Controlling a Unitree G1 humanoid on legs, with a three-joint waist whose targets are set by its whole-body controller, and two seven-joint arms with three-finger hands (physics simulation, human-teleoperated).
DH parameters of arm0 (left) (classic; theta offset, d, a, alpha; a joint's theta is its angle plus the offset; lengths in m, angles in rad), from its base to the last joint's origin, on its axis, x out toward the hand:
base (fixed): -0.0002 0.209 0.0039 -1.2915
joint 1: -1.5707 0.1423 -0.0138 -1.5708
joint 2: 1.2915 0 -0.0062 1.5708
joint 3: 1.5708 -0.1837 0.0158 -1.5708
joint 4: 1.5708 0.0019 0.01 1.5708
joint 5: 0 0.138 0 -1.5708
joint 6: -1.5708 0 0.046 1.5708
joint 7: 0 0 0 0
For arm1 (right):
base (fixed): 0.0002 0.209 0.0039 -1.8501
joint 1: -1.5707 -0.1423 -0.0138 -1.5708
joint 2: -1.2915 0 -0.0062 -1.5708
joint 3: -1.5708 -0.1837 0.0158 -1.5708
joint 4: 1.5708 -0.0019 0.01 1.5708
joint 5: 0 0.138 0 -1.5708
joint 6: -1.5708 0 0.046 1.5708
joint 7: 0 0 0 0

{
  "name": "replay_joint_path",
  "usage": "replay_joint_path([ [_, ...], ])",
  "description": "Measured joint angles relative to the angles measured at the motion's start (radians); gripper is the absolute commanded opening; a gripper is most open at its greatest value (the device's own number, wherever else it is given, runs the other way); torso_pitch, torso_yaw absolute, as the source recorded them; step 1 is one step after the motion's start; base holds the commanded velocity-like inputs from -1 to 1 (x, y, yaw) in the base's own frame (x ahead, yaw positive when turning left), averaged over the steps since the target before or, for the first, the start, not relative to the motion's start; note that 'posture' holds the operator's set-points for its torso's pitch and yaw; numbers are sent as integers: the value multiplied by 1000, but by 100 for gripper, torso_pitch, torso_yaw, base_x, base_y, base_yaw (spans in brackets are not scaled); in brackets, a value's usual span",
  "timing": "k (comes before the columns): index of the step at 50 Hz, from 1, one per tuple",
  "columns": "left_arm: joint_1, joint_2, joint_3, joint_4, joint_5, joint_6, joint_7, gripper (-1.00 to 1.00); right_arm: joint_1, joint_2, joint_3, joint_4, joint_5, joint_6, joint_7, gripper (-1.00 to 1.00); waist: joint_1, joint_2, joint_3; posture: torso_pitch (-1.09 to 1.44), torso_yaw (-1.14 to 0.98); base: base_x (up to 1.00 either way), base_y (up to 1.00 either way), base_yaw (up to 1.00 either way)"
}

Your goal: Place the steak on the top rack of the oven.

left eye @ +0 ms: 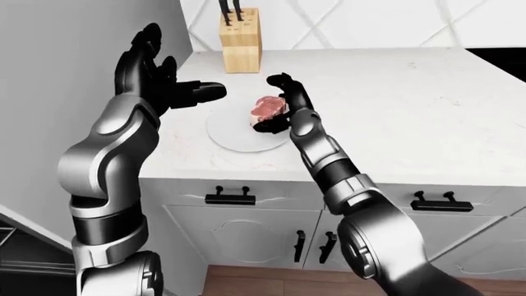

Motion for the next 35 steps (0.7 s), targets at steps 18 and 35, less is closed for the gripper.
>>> replay_joint_path([
  [18, 3, -1, 0, -6, -2, 3, 3, 100, -29, 13, 2, 70, -22, -39, -88, 14, 3, 0, 2, 0, 0, 0, 0, 0],
  [35, 3, -6, -3, -3, 3, 1, 2, 100, -77, -2, -6, 51, -24, 18, -70, -26, 3, -2, 10, 0, 0, 0, 0, 0],
])
